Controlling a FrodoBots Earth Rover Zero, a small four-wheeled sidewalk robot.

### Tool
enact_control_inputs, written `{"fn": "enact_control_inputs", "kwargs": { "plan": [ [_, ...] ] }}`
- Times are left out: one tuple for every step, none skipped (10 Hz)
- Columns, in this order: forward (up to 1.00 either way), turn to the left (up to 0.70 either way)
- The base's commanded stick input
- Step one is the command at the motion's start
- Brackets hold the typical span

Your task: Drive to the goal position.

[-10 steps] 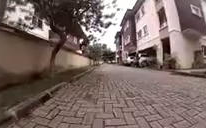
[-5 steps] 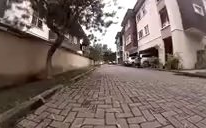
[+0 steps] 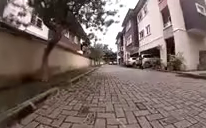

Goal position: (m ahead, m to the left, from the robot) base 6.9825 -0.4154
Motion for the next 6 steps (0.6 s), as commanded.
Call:
{"fn": "enact_control_inputs", "kwargs": {
  "plan": [
    [0.5,0.0],
    [0.5,0.0],
    [0.5,0.0],
    [0.5,0.0],
    [0.5,0.0],
    [0.5,-0.07]
  ]
}}
